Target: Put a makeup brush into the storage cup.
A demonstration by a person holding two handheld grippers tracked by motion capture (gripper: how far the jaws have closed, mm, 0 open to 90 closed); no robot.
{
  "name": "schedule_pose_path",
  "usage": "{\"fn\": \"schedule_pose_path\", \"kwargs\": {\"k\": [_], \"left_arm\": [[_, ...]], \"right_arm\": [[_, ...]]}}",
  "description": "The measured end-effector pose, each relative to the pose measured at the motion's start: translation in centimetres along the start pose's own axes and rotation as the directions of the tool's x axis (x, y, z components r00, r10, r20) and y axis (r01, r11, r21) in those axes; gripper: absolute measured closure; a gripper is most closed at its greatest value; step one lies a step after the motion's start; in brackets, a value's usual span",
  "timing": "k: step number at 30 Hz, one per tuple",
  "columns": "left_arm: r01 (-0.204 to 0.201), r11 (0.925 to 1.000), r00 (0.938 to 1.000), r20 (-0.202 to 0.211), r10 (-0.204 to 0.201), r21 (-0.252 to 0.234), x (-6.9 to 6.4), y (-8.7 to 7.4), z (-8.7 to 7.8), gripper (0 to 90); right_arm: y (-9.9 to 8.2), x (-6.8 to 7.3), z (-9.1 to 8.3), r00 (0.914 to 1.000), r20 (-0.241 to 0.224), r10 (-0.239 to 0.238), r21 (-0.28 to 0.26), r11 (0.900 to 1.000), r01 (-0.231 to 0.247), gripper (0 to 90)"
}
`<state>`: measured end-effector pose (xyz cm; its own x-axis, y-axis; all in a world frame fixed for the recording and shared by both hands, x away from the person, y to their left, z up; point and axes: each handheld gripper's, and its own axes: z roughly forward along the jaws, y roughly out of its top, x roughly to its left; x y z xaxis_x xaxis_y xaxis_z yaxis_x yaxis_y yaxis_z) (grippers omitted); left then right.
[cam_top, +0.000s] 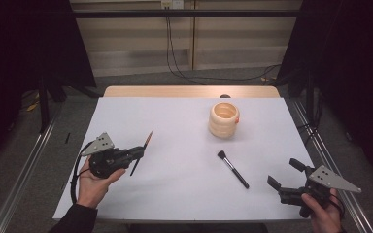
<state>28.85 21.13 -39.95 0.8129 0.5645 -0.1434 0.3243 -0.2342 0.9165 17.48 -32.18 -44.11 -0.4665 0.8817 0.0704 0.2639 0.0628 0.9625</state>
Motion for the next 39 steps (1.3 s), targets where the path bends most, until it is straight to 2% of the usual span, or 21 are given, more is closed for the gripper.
{"fn": "schedule_pose_path", "kwargs": {"k": [1, 5, 6, 9, 10, 12, 14, 15, 16, 17, 20, 22, 23, 26, 29, 32, 33, 34, 35, 39], "left_arm": [[0.002, 1.0000, 1.0000, -0.006, -0.002, 0.000, -0.1, 0.0, 0.0, 83.7], [0.001, 0.9996, 0.9997, 0.023, -0.001, -0.029, -0.7, 0.1, 0.3, 83.7], [-0.010, 0.9993, 0.9999, 0.010, 0.010, -0.036, -0.9, 0.2, 0.3, 83.7], [-0.018, 0.9987, 0.9996, 0.022, 0.019, -0.047, -1.2, 0.4, 0.5, 83.7], [-0.022, 0.9989, 0.9996, 0.015, 0.023, -0.042, -1.3, 0.4, 0.5, 83.7], [-0.025, 0.9984, 0.9992, 0.030, 0.026, -0.052, -1.6, 0.4, 0.8, 83.7], [-0.027, 0.9981, 0.9994, 0.020, 0.029, -0.056, -1.9, 0.5, 0.9, 83.7], [-0.016, 0.9976, 0.9984, 0.053, 0.020, -0.067, -2.0, 0.5, 1.0, 83.7], [-0.019, 0.9975, 0.9983, 0.053, 0.022, -0.068, -2.1, 0.6, 1.1, 83.7], [-0.027, 0.9976, 0.9992, 0.028, 0.029, -0.063, -2.3, 0.6, 1.1, 83.7], [-0.030, 0.9966, 0.9976, 0.061, 0.034, -0.077, -2.5, 0.7, 1.6, 83.7], [-0.027, 0.9966, 0.9972, 0.068, 0.032, -0.078, -2.9, 0.7, 2.0, 83.7], [-0.026, 0.9969, 0.9966, 0.076, 0.031, -0.075, -3.1, 0.7, 2.3, 83.7], [-0.033, 0.9971, 0.9958, 0.083, 0.039, -0.068, -3.5, 0.9, 2.8, 83.7], [-0.029, 0.9965, 0.9943, 0.100, 0.037, -0.078, -4.0, 1.0, 3.2, 83.7], [-0.038, 0.9967, 0.9935, 0.105, 0.045, -0.072, -4.4, 1.3, 3.6, 83.7], [-0.038, 0.9961, 0.9910, 0.125, 0.048, -0.080, -4.5, 1.3, 3.8, 83.8], [-0.033, 0.9968, 0.9924, 0.116, 0.042, -0.073, -4.7, 1.4, 3.9, 83.7], [-0.033, 0.9961, 0.9904, 0.131, 0.044, -0.081, -4.8, 1.4, 4.1, 83.7], [-0.039, 0.9956, 0.9893, 0.137, 0.050, -0.085, -5.2, 1.6, 4.4, 83.7]], "right_arm": [[0.0, 0.0, 0.0, 1.0000, 0.000, 0.001, 0.000, 1.0000, -0.001, 0.0], [0.0, 0.0, 0.0, 1.0000, -0.006, -0.002, -0.004, 1.0000, 0.002, 0.0], [0.0, 0.0, 0.0, 1.0000, -0.004, -0.002, -0.004, 1.0000, 0.002, 0.0], [0.0, 0.1, 0.0, 1.0000, -0.002, -0.004, -0.008, 1.0000, 0.004, 1.2], [0.0, 0.1, -0.1, 0.9999, -0.012, -0.004, -0.004, 1.0000, 0.004, 1.1], [0.1, 0.1, -0.1, 0.9997, -0.020, -0.012, -0.012, 0.9999, 0.012, 0.9], [0.1, 0.2, -0.1, 0.9996, -0.023, -0.014, -0.021, 0.9997, 0.013, 0.6], [0.2, 0.2, -0.1, 0.9996, -0.027, -0.012, -0.024, 0.9997, 0.012, 0.4], [0.2, 0.3, -0.1, 0.9992, -0.037, -0.016, -0.024, 0.9996, 0.015, 0.2], [0.2, 0.3, 0.0, 0.9992, -0.038, -0.015, -0.030, 0.9994, 0.014, 0.1], [0.3, 0.3, 0.1, 0.9982, -0.059, -0.015, -0.027, 0.9995, 0.014, 0.1], [0.6, 0.4, 0.4, 0.9977, -0.068, -0.005, -0.046, 0.9989, 0.002, 0.1], [0.6, 0.3, 0.4, 0.9967, -0.079, -0.020, -0.047, 0.9988, 0.017, 0.1], [0.8, 0.6, 0.7, 0.9943, -0.105, -0.018, -0.052, 0.9986, 0.013, 0.1], [1.2, 0.8, 1.0, 0.9902, -0.128, -0.056, -0.068, 0.9965, 0.048, 0.1], [1.8, 1.1, 1.2, 0.9860, -0.163, -0.035, -0.063, 0.9977, 0.025, 0.0], [2.0, 1.2, 1.4, 0.9840, -0.174, -0.037, -0.055, 0.9981, 0.028, 0.0], [2.2, 1.3, 1.6, 0.9803, -0.196, -0.025, -0.032, 0.9993, 0.020, 0.0], [2.3, 1.4, 1.8, 0.9786, -0.204, -0.023, -0.020, 0.9996, 0.019, 0.0], [3.2, 2.1, 2.6, 0.9685, -0.248, -0.022, -0.017, 0.9997, 0.019, 0.1]]}}
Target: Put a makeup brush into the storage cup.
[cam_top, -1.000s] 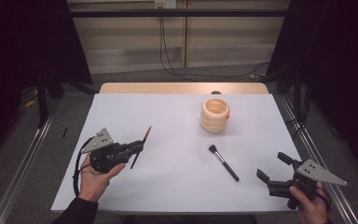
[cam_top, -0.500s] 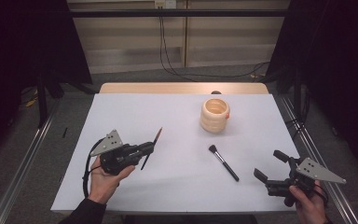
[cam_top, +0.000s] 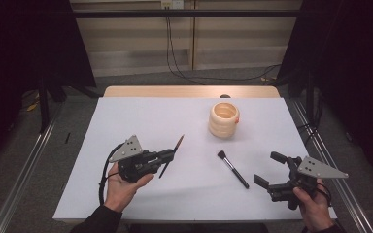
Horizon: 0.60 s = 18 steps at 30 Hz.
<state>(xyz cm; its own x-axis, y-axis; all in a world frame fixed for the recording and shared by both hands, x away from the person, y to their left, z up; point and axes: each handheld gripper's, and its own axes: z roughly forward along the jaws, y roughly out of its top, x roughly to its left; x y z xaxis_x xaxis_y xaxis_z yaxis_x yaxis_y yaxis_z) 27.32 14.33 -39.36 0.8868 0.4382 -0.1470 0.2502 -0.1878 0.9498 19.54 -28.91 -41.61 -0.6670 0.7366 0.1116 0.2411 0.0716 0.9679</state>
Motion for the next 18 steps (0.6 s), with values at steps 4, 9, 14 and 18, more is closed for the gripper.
{"fn": "schedule_pose_path", "kwargs": {"k": [4, 9, 14, 18], "left_arm": [[0.009, 0.9999, 0.9999, -0.005, -0.009, -0.009, -0.2, 0.0, 0.2, 83.7], [0.006, 1.0000, 0.9999, 0.009, -0.006, -0.006, -0.7, 0.2, 0.6, 83.7], [0.001, 0.9998, 0.9992, 0.040, 0.000, -0.017, -1.4, 0.5, 1.0, 83.7], [-0.005, 0.9998, 0.9988, 0.048, 0.006, -0.017, -1.7, 0.9, 1.4, 83.7]], "right_arm": [[1.0, 0.6, 1.1, 0.9992, -0.039, -0.013, -0.009, 0.9999, 0.013, 0.0], [1.9, 1.4, 2.7, 0.9980, -0.062, -0.011, -0.030, 0.9995, 0.009, 0.3], [2.7, 2.1, 4.0, 0.9962, -0.083, -0.024, -0.022, 0.9995, 0.022, 0.7], [3.3, 2.8, 4.9, 0.9920, -0.124, -0.024, -0.023, 0.9995, 0.021, 1.5]]}}
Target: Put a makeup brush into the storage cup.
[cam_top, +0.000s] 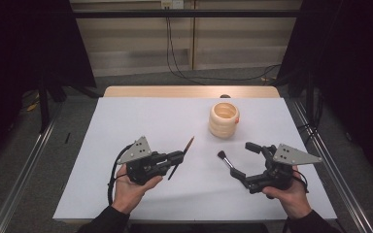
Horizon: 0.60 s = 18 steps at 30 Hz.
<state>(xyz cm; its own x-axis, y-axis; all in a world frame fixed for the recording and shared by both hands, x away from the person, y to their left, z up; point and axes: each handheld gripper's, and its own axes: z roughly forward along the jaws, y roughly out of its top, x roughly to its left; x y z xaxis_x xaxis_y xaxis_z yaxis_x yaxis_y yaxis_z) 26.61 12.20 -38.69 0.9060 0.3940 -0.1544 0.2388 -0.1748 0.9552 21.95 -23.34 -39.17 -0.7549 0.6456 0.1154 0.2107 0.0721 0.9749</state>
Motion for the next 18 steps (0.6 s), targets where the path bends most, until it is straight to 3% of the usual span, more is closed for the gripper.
{"fn": "schedule_pose_path", "kwargs": {"k": [8, 16, 18], "left_arm": [[-0.003, 0.9998, 0.9999, 0.011, 0.003, -0.020, 0.0, 1.0, 0.6, 83.7], [-0.005, 0.9997, 0.9999, 0.011, 0.005, -0.025, 0.2, 1.4, 1.2, 83.7], [-0.014, 0.9996, 0.9994, 0.030, 0.015, -0.025, 0.2, 1.5, 1.4, 83.7]], "right_arm": [[1.5, 0.4, 1.8, 0.9985, -0.049, -0.025, -0.013, 0.9996, 0.024, 3.0], [2.7, 0.5, 3.1, 0.9973, -0.067, -0.031, -0.029, 0.9991, 0.030, 2.1], [3.0, 0.4, 3.5, 0.9965, -0.077, -0.031, -0.037, 0.9989, 0.028, 2.2]]}}
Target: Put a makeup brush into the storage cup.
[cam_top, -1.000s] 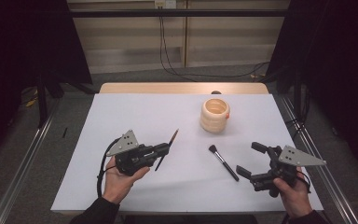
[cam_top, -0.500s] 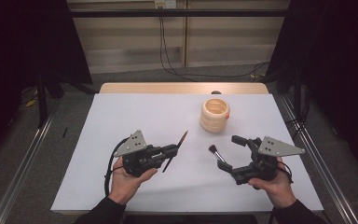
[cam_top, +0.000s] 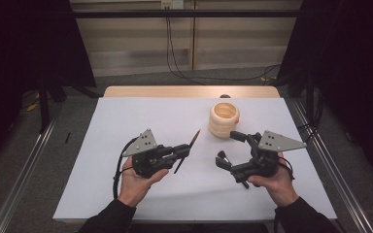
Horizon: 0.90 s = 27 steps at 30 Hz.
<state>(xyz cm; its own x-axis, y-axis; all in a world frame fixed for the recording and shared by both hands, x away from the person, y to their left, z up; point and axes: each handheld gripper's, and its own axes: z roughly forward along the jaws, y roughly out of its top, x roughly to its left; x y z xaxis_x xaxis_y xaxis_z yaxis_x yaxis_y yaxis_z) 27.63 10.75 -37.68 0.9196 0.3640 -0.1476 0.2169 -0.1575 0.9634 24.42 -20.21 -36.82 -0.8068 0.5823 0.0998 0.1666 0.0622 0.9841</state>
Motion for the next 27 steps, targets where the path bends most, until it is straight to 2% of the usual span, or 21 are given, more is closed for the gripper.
{"fn": "schedule_pose_path", "kwargs": {"k": [3, 5, 8, 10, 12, 15, 17, 22, 27], "left_arm": [[-0.011, 0.9998, 0.9999, 0.000, 0.011, 0.015, 0.0, 0.2, 0.4, 83.7], [-0.010, 0.9999, 0.9999, 0.004, 0.010, 0.008, -0.1, 0.2, 0.5, 83.7], [-0.020, 0.9998, 0.9998, 0.007, 0.020, 0.010, -0.2, 0.0, 0.9, 83.7], [-0.013, 0.9999, 0.9997, 0.019, 0.013, -0.006, -0.3, -0.1, 1.0, 83.7], [-0.031, 0.9995, 0.9995, 0.011, 0.031, 0.011, -0.4, -0.1, 1.1, 83.7], [-0.022, 0.9998, 0.9996, 0.016, 0.022, -0.001, -0.5, -0.3, 1.1, 83.7], [-0.019, 0.9998, 0.9998, 0.011, 0.019, 0.009, -0.5, -0.5, 1.1, 83.7], [-0.009, 1.0000, 0.9998, 0.016, 0.009, 0.003, -0.6, -0.8, 1.3, 83.7], [-0.008, 0.9999, 0.9999, 0.007, 0.008, 0.008, -0.5, -1.0, 1.1, 83.7]], "right_arm": [[0.4, 0.0, 0.7, 0.9999, -0.016, 0.002, 0.002, 1.0000, -0.002, 3.4], [0.6, 0.0, 1.2, 0.9987, -0.051, -0.001, 0.002, 1.0000, 0.002, 7.4], [0.7, 0.2, 2.1, 0.9968, -0.079, -0.002, 0.007, 1.0000, 0.002, 10.9], [0.9, 0.2, 2.5, 0.9961, -0.088, 0.005, 0.005, 1.0000, -0.005, 13.4], [1.1, 0.1, 2.9, 0.9953, -0.096, 0.010, 0.002, 0.9999, -0.010, 16.2], [1.5, -0.1, 3.6, 0.9936, -0.112, 0.012, -0.004, 0.9999, -0.013, 20.0], [1.7, -0.2, 4.0, 0.9921, -0.125, 0.012, -0.006, 0.9999, -0.013, 24.8], [1.3, -0.5, 4.4, 0.9852, -0.168, 0.033, 0.008, 0.9995, -0.032, 34.6], [0.7, -0.9, 4.4, 0.9838, -0.170, 0.057, 0.018, 0.9983, -0.055, 40.1]]}}
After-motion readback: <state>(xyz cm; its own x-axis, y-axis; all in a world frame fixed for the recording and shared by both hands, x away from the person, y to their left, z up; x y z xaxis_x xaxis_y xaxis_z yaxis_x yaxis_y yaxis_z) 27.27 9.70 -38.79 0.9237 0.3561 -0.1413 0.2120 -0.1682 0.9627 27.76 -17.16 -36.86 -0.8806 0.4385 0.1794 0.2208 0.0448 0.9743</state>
